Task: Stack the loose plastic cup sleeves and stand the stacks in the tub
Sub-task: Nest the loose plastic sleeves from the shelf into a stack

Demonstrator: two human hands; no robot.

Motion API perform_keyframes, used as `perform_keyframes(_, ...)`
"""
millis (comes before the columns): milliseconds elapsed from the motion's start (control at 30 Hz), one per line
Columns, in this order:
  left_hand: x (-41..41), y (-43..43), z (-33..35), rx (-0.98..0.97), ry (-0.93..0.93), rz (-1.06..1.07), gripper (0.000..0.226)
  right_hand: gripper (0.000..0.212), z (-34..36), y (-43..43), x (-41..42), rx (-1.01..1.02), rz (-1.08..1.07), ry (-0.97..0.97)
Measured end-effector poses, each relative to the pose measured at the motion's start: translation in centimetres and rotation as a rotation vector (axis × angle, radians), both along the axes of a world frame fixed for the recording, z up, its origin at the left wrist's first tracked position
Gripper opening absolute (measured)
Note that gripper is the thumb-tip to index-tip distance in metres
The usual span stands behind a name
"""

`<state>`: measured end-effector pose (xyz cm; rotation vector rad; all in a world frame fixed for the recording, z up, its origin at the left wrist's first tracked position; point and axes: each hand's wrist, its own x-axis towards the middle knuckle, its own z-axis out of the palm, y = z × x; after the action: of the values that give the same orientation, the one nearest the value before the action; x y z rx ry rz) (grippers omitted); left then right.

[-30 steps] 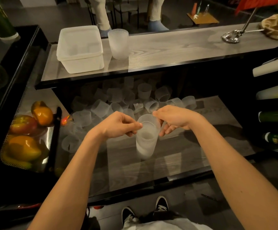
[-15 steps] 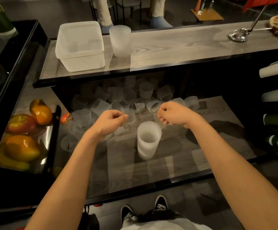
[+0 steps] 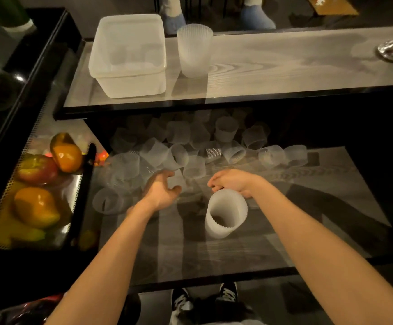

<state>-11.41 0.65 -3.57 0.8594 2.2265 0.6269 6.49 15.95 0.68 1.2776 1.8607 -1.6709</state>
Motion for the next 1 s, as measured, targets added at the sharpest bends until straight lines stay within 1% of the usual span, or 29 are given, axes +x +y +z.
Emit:
perform_keyframes(100,0.2,1.6,-0.4,-0.092,0.2,-0.108,0.068,0.031,-1.6,0.4,-1.1,-0.047,0.005,0.001)
perform_keyframes(200,0.3,2.6,-1.0,-0.17,0.294,-0.224,0.075,0.026,-2.3,0.7,-1.5,-0.095,0.01,0.0)
perform_keyframes(267,0.5,3.0,-1.2,-0.206,0.319,-0.249,0.072,0.024,-2.7,1.0,-1.4,-0.103,0.009,-0.008)
perform_keyframes(400,1.4,3.4,-1.0,-0.258,0.404,-0.256,0.06,0.025,-3.1,1.5,-0.7,-0.085,0.014,-0.037)
perform_keyframes(533,1.7,3.2,-0.9,-0.249,0.404,-0.218,0.049,0.026,-3.2,1.5,-0.2,-0.117,-0.023,-0.033)
perform_keyframes(567,1.7,3.2,-0.8,-0.223,0.377,-0.191,0.042,0.026,-3.3,1.5,0.0,-0.116,-0.033,-0.027)
perform_keyframes(600,1.9,3.4,-0.5,-0.186,0.311,-0.144,0.034,0.025,-3.2,1.5,0.1,-0.107,-0.04,-0.018)
perform_keyframes(633,2.0,3.5,-0.3,-0.138,0.21,-0.09,0.026,0.024,-3.0,1.5,0.3,-0.097,-0.051,-0.005)
perform_keyframes(700,2.1,4.0,0.8,-0.069,-0.038,0.036,0.021,0.022,-2.7,1.5,0.6,-0.078,-0.099,0.02)
perform_keyframes(767,1.8,4.2,2.0,0.018,-0.221,0.164,0.028,0.02,-2.4,1.5,1.0,-0.056,-0.163,0.059)
perform_keyframes(833,1.8,4.0,3.4,0.104,-0.35,0.218,0.033,0.018,-1.3,1.5,1.6,-0.054,-0.223,0.12)
perform_keyframes(933,2.1,3.7,5.1,0.216,-0.5,0.213,0.043,0.02,0.4,1.5,2.4,-0.065,-0.273,0.253)
perform_keyframes(1000,2.5,3.6,6.4,0.296,-0.548,0.188,0.046,0.019,1.5,1.4,2.9,-0.053,-0.32,0.36)
